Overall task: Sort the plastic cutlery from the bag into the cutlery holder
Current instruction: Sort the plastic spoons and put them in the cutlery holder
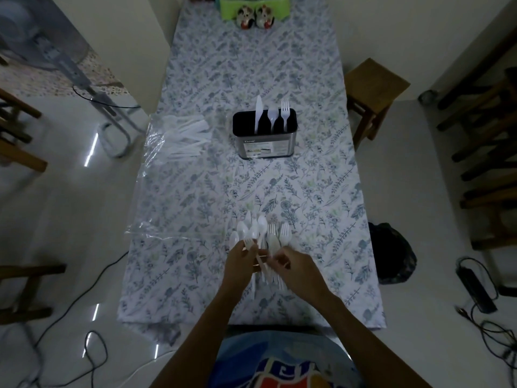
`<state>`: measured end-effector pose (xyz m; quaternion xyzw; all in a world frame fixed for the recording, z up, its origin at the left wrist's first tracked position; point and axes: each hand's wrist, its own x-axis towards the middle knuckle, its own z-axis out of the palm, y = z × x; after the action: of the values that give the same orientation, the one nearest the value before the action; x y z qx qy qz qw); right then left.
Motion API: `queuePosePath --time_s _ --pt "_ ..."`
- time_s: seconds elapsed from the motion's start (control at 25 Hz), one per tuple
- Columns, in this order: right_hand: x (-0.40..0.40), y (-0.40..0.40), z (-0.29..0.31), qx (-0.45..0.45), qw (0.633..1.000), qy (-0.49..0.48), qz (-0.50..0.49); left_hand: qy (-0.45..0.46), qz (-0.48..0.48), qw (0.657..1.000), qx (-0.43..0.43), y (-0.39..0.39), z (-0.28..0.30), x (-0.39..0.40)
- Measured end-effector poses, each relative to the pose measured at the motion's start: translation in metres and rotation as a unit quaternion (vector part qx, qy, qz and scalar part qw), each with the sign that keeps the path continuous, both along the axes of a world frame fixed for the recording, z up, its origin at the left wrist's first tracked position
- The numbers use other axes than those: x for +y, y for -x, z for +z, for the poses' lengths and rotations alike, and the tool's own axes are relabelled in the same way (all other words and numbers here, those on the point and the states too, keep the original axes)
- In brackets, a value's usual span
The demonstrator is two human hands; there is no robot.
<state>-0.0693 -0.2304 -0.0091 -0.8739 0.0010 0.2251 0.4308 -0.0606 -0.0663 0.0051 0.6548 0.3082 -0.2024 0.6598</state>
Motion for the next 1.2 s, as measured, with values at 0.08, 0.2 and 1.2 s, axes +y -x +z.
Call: queuePosePath --time_s 0.08,0.2,1.2 --pt "-0.004 -0.007 -0.010 0.004 0.996 0.063 -0.067 -0.012 0.012 1.000 0.007 0.001 -0.002 0.003" --pt "-0.002 -0.015 -0.020 0.018 0.986 0.155 -0.064 -0.026 0.000 1.000 0.009 0.005 -0.004 0.011" --pt "0.030 -0.003 -0.019 -0.053 0.954 0.228 -0.186 0.091 -0.038 0.993 0.064 -0.029 -0.016 0.059"
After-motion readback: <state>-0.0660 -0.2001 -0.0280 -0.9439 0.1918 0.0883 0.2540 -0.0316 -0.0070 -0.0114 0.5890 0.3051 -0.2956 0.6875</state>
